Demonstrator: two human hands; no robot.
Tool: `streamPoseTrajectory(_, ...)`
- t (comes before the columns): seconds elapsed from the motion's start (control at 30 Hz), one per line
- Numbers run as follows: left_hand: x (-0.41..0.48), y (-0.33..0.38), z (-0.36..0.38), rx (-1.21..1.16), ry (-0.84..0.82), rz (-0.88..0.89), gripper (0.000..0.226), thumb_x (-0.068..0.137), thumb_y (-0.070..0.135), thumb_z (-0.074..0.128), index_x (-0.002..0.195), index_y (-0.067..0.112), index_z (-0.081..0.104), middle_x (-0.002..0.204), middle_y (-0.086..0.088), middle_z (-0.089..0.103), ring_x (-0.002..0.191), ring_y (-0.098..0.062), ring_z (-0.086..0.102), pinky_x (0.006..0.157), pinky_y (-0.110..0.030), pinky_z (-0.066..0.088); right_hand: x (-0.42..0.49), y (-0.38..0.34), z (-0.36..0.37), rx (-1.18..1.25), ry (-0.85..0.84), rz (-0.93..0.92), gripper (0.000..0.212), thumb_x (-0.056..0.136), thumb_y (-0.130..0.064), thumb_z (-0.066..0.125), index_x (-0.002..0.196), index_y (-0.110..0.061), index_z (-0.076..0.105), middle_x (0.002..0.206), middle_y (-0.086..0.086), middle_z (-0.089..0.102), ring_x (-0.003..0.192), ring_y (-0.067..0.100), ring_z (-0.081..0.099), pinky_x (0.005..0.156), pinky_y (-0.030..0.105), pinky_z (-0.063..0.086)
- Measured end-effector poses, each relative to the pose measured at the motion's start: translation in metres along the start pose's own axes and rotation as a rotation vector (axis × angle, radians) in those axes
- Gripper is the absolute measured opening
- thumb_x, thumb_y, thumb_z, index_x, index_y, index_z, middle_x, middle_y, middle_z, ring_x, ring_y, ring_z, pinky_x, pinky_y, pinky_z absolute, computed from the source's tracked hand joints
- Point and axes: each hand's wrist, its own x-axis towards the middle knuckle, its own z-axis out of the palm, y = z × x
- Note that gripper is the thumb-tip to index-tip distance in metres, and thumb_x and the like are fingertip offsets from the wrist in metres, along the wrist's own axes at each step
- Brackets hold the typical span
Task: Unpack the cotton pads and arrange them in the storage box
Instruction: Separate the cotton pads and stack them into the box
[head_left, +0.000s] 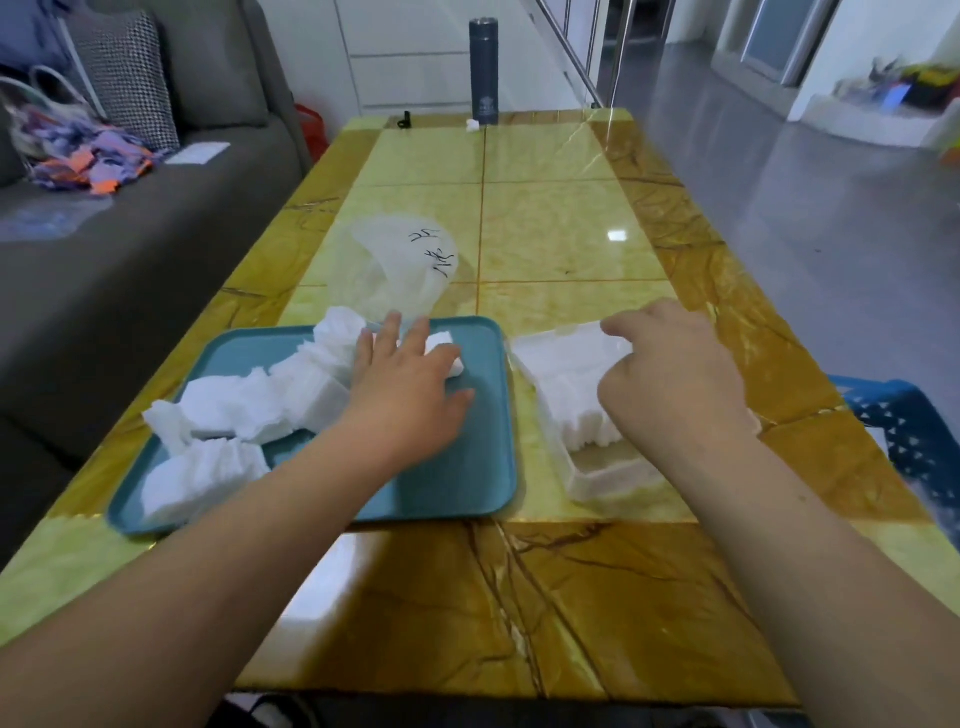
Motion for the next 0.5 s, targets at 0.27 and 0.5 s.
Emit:
streamPoseTrajectory(0.27,-0.004,-0.026,0.013,-0.083,-0.119,0.126,0.052,0.100,0.050,0.046,0.148,0.030,0.041,0.160,0.000,0.038,0.143,-0.034,0.034,0.120,-0.049,0.028,-0.016,-0.052,0.043,0.345,-0.180,-0.259,0.051,0.082,-0.008,0.045,0.125,-0.017,0.071,0.128,0.002,0.065,0.123,0.021,0.058,0.106,0.037,0.047)
streamPoseTrajectory(0.5,-0.051,-0.041,-0.002,-0.388,-0.133,0.353,0.040,0.099,0.018,0.055,0.136,0.031,0.063,0.151,0.008,0.051,0.139,-0.013,0.046,0.117,-0.032,0.036,-0.023,-0.061,0.078,0.179,-0.390,-0.365,0.035,0.098,-0.017,0.049,0.130,-0.016,0.062,0.134,0.006,0.061,0.127,0.026,0.054,0.107,0.042,0.046)
